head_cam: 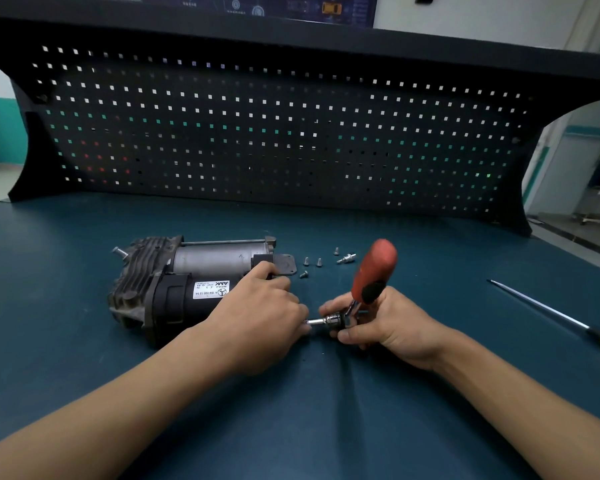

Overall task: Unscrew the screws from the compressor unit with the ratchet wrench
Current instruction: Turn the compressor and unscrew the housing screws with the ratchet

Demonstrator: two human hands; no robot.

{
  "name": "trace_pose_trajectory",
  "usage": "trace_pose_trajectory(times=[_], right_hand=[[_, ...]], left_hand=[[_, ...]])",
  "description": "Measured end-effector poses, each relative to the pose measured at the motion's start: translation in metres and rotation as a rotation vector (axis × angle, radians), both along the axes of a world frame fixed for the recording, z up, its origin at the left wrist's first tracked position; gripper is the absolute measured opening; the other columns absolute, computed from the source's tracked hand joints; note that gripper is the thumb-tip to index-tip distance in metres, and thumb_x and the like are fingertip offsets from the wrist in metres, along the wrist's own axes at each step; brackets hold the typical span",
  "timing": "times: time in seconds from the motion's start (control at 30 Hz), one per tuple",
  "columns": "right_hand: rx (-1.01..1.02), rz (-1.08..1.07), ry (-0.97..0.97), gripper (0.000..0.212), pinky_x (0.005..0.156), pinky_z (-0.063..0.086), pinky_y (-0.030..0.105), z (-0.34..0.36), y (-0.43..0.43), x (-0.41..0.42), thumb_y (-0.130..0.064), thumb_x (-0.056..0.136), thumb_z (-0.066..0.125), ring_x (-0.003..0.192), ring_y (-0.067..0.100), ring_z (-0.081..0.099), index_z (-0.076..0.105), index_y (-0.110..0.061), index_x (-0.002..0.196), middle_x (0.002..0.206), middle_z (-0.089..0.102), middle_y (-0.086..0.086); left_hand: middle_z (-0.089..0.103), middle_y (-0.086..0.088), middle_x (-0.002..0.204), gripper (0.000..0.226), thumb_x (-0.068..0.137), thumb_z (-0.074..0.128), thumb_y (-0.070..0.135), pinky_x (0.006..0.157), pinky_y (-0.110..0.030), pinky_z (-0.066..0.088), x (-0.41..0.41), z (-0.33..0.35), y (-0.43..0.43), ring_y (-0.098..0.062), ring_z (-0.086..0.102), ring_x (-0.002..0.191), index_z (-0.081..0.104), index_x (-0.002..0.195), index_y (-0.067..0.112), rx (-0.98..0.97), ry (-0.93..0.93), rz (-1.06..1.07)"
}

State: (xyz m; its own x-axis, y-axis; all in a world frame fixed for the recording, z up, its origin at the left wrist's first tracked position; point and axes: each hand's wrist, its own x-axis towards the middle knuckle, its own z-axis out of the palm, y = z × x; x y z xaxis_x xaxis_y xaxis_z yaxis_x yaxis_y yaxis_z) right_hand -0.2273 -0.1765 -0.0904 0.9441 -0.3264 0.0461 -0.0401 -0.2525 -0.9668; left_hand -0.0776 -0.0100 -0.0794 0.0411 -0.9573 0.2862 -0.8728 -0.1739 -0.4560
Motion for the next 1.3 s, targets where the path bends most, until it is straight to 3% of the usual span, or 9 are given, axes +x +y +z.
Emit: trace_pose_trajectory(times=[0.17,0.37,0.53,0.63,0.73,0.83,1.0,1.17,1.3], right_hand=[[-0.059,-0.006,0.037,0.037,0.05,0.041,0.015,0.005,0.004,-0.003,0.014,0.079,0.072,0.068,0.005,0.061,0.072,-0.005,0.111,0.088,0.071,0.009],[0.011,-0.02,0.022,0.04,0.05,0.04,0.009,0.005,0.004,-0.004,0.016,0.078,0.072,0.093,0.025,0.06,0.071,-0.002,0.114,0.099,0.069,0.017],[-0.026,-0.014,0.061,0.033,0.042,0.029,0.017,0.003,0.0,-0.001,0.002,0.08,0.077,0.081,0.018,0.064,0.073,-0.016,0.107,0.101,0.077,0.002],[0.042,-0.004,0.048,0.035,0.039,0.026,0.018,0.003,-0.002,0.0,-0.011,0.078,0.08,0.072,0.021,0.073,0.07,-0.021,0.11,0.109,0.076,0.005],[0.058,-0.024,0.054,0.044,0.036,0.027,0.016,0.003,-0.001,0.003,-0.027,0.072,0.079,0.056,0.018,0.068,0.068,-0.02,0.115,0.087,0.075,0.0],[0.04,-0.048,0.076,0.042,0.034,0.03,0.017,0.004,-0.001,0.005,-0.03,0.075,0.076,0.046,0.015,0.06,0.067,-0.016,0.113,0.074,0.068,0.001],[0.03,-0.035,0.129,0.028,0.037,0.035,0.017,0.005,-0.001,0.006,-0.03,0.086,0.069,0.044,0.012,0.057,0.064,-0.009,0.103,0.077,0.072,0.0],[0.038,-0.01,0.177,0.045,0.038,0.036,0.017,0.006,-0.005,0.007,-0.051,0.078,0.067,0.048,0.013,0.059,0.069,-0.009,0.092,0.086,0.075,0.015],[0.063,0.003,0.192,0.044,0.039,0.037,0.016,0.006,-0.01,0.006,-0.051,0.073,0.072,0.052,0.013,0.062,0.073,-0.009,0.088,0.088,0.074,0.014]], left_hand=[[0.069,0.005,0.093,0.042,0.103,0.031,0.053,0.097,-0.037,0.026,0.0,0.001,-0.005,-0.019,0.054,0.094,0.061,0.091,0.026,0.036,-0.004,0.039],[0.07,0.003,0.092,0.038,0.102,0.033,0.054,0.097,-0.038,0.027,-0.001,0.003,-0.005,-0.02,0.056,0.095,0.058,0.089,0.027,0.023,0.009,0.042],[0.07,0.004,0.094,0.037,0.101,0.034,0.054,0.098,-0.038,0.028,-0.001,0.003,-0.005,-0.019,0.057,0.097,0.058,0.091,0.027,0.023,0.029,0.042],[0.07,0.003,0.095,0.034,0.101,0.035,0.053,0.099,-0.038,0.028,-0.002,0.003,-0.005,-0.019,0.057,0.097,0.055,0.09,0.028,0.0,0.04,0.031],[0.07,0.002,0.096,0.035,0.101,0.035,0.052,0.099,-0.039,0.028,-0.002,0.003,-0.005,-0.02,0.057,0.097,0.055,0.091,0.026,0.001,0.025,0.035],[0.07,0.003,0.096,0.035,0.101,0.036,0.053,0.098,-0.039,0.029,-0.002,0.002,-0.005,-0.02,0.057,0.097,0.055,0.091,0.026,0.001,0.013,0.031],[0.069,0.005,0.096,0.035,0.1,0.039,0.055,0.098,-0.039,0.028,-0.002,0.0,-0.004,-0.019,0.057,0.097,0.053,0.091,0.025,-0.011,0.02,0.016],[0.068,0.005,0.099,0.029,0.1,0.038,0.053,0.099,-0.037,0.026,-0.003,0.003,-0.003,-0.019,0.057,0.1,0.047,0.091,0.027,-0.025,0.057,0.01],[0.068,0.005,0.1,0.029,0.099,0.04,0.054,0.099,-0.038,0.026,-0.003,0.003,-0.003,-0.02,0.058,0.1,0.039,0.088,0.028,-0.018,0.058,0.014]])
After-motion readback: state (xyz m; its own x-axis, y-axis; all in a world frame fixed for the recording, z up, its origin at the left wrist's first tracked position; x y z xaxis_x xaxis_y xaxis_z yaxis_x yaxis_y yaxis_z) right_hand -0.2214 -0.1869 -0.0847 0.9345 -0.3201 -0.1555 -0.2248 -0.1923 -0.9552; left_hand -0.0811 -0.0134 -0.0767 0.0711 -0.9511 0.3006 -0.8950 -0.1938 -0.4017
